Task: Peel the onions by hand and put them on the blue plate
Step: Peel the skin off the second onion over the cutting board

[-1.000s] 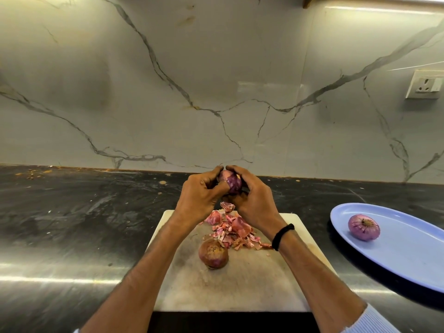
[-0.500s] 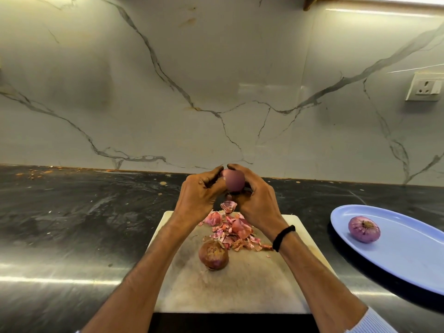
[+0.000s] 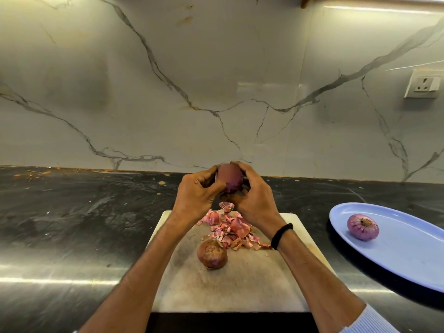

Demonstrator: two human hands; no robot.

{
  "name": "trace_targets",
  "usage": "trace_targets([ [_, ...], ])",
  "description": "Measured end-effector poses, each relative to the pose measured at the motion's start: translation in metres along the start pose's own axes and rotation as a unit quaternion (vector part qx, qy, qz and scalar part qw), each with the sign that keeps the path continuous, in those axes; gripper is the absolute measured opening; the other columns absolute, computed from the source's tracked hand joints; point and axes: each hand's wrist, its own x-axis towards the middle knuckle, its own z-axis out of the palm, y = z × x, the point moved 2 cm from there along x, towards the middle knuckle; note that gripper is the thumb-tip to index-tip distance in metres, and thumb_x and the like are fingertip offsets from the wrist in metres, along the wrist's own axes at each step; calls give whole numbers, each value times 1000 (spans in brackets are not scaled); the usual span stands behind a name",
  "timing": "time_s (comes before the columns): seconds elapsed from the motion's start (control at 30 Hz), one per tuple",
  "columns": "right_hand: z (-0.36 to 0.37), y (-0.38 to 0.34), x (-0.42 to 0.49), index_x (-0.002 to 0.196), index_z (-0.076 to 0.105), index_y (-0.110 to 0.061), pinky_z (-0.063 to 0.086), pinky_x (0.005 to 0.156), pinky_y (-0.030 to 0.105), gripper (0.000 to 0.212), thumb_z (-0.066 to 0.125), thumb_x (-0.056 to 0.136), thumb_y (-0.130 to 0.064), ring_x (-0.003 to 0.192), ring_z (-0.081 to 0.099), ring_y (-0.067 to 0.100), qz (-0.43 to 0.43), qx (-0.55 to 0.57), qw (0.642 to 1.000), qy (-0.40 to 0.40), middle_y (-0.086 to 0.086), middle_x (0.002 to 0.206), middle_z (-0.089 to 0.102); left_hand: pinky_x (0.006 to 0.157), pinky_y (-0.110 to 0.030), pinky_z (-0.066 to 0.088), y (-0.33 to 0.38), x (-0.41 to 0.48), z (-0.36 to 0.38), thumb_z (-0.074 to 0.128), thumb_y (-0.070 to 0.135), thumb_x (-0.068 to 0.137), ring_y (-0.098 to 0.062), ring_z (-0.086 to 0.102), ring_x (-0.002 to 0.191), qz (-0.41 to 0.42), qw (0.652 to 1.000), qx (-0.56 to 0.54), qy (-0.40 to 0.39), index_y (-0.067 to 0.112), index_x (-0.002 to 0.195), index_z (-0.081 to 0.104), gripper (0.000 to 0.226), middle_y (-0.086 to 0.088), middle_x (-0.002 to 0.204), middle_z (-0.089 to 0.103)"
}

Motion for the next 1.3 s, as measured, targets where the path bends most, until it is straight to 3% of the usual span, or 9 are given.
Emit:
trace_targets([
  [0.1,0,0,0,138,51,-16,50,94,13,76,89,72,-13,114,56,8,-9,-15,1000,1,-1,131,56,86,-23,57,1,-2,-1,72,36,81,9,67,92,8,999,34,0,47,107,63,30,39,83,67],
  [0.2,1,1,0,139,50,-16,52,98,23,75,88,74,-12,118,57,14,-9,-26,1000,-6,2,133,56,82,-23,58,0,-2,-2,73,27,87,11,66,85,23,997,75,20,40,118,60,36,39,83,64],
  [0.4,5,4,-1,140,49,-14,51,101,32,70,82,78,-11,119,57,17,-30,-65,997,-14,5,132,57,81,-31,61,-6,-2,1,74,19,88,-5,72,86,21,993,105,56,18,121,70,33,4,101,76],
  [0.67,1,5,1,139,52,-13,53,100,35,76,88,74,-26,116,61,18,-10,-65,998,13,5,131,61,78,-13,56,-1,-5,1,77,14,85,7,69,85,21,994,76,78,15,112,74,27,-1,103,76],
  [0.73,-1,5,1,139,53,-12,52,101,31,77,88,72,-29,115,61,17,-17,-78,997,15,5,131,62,80,-9,53,0,-5,0,77,12,85,11,67,85,31,992,93,79,12,112,74,27,-4,106,75],
  [0.9,-1,3,-2,137,55,-8,40,92,0,79,89,71,-33,105,57,5,-46,-118,992,0,7,126,66,90,-12,52,1,-4,-2,77,10,85,-6,68,101,47,987,135,71,7,112,73,27,-10,112,73],
  [1.03,-1,2,-3,134,58,-5,39,88,-3,75,90,70,-29,99,59,5,-56,-125,991,2,11,120,69,79,-4,50,3,-6,1,75,7,86,7,65,84,72,983,151,73,4,112,71,27,-8,106,75],
  [1.13,0,1,-4,133,59,-4,40,87,-3,73,90,70,-28,96,60,6,-59,-131,990,4,11,118,70,75,-4,51,4,-7,1,74,6,87,6,66,75,86,980,164,66,4,111,73,24,-8,99,77],
  [1.3,1,-1,-5,130,61,-3,41,85,-3,69,90,71,-25,91,62,6,-65,-131,989,10,11,113,72,69,-26,60,3,-7,2,70,11,90,-9,68,67,132,965,217,61,6,97,77,11,-3,79,74],
])
